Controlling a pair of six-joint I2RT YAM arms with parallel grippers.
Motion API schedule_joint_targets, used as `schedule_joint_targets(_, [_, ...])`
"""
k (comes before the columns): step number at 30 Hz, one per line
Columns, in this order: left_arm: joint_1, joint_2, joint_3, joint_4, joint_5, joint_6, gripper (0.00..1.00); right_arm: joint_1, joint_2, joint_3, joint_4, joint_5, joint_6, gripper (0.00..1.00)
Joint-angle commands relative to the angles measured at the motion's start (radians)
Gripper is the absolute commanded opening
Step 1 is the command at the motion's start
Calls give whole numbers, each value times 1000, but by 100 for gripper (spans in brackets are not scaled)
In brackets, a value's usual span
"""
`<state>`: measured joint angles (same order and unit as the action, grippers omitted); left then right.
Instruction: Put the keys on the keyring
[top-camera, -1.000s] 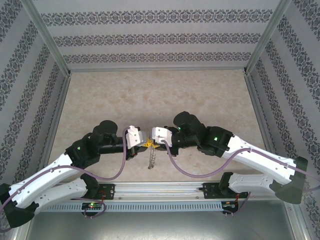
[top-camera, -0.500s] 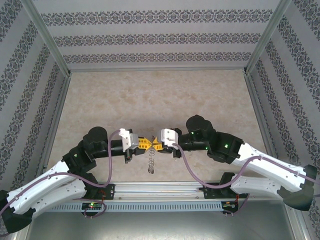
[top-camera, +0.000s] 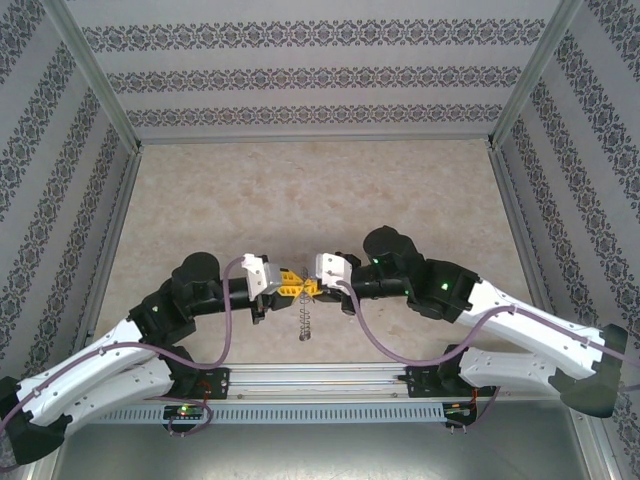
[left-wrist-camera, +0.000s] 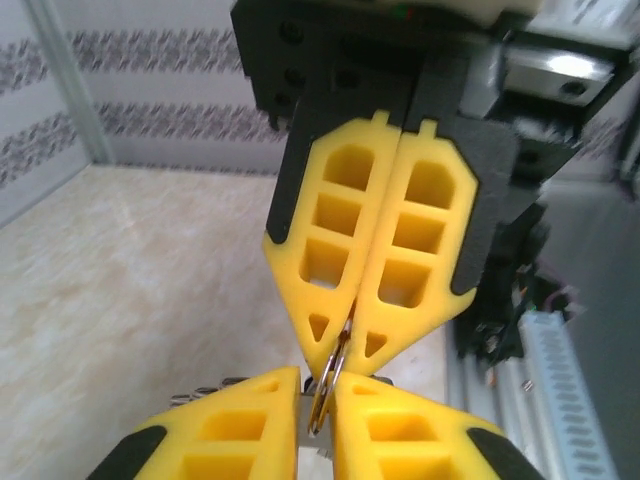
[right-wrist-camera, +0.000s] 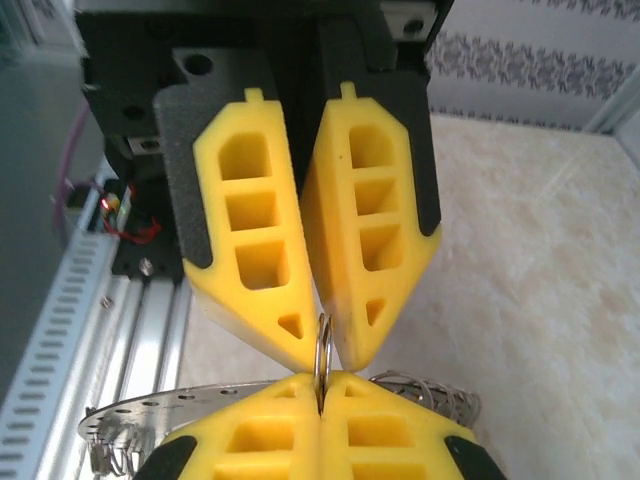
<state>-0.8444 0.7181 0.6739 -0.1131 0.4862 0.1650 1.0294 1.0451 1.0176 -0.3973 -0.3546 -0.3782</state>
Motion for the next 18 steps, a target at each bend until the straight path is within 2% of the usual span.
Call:
schedule_joint_targets(1, [-13,55,68,-144,-71,96,18,8,59,96,-66,12,-57,0])
schedule_joint_targets(4, [-13,72,64,-128,-69,95,16,8,101,140,-107,4,-74,0])
schedule_joint_targets(6, [-13,70,54,-105,-61,89,2,8,110,151,-117,-1,-81,0])
schedule_joint_targets(7, [-13,68,50,-96,-56,84,0,8,108,150,-115,0,-84,0])
schedule_joint_targets(10, [-13,42,34,-54,-22,60,0,6,83,125,-88,-6,-71,2])
schedule_joint_targets(15, [-12,-42,-17,99,54,-3,0,0,12,37,12,-55,-16,17])
schedule_joint_targets(18, [-11,-51,-29,171,106,-46,0,-4,-32,-16,82,-81,19,18])
